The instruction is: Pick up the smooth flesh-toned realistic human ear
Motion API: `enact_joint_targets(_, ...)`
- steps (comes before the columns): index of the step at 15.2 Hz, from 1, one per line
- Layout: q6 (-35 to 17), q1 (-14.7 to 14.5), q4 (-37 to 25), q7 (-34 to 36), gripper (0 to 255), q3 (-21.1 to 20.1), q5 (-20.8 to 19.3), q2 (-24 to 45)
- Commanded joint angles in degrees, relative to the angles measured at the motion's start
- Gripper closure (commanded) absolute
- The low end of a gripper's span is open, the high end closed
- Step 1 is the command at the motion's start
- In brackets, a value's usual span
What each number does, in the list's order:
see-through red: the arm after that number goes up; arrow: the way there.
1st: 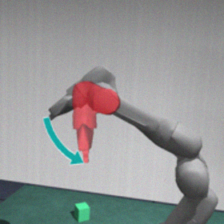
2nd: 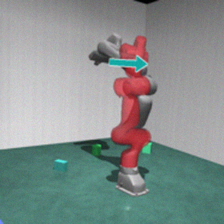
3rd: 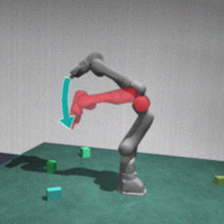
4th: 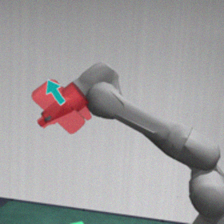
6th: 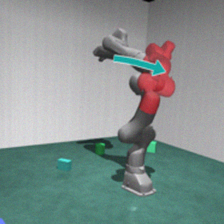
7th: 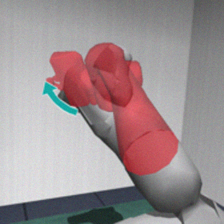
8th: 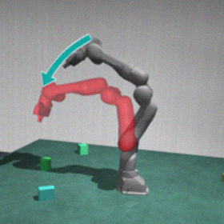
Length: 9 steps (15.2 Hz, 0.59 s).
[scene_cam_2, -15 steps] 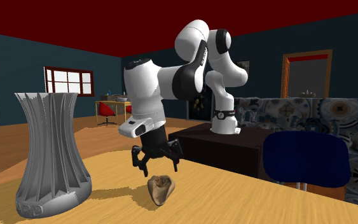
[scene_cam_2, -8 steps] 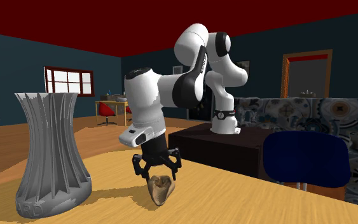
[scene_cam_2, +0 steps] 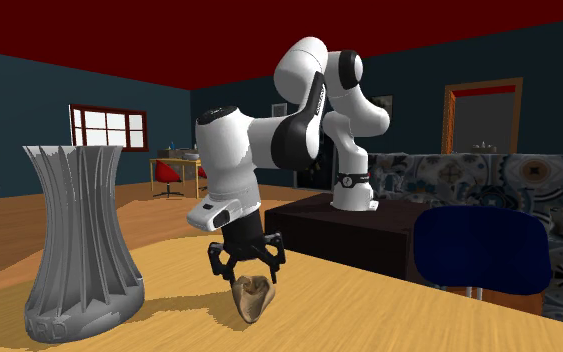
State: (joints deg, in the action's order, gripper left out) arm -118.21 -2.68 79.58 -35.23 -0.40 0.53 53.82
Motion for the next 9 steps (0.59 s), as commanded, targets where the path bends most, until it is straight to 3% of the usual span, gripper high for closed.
enact_joint_targets(1, 0.21, -0.01, 0.2, 0.0, 255, -0.02, 0.01, -0.49)
enact_joint_targets(9, 3.34, 0.01, 1.6, 0.04, 255, -0.02, 0.02, -5.02)
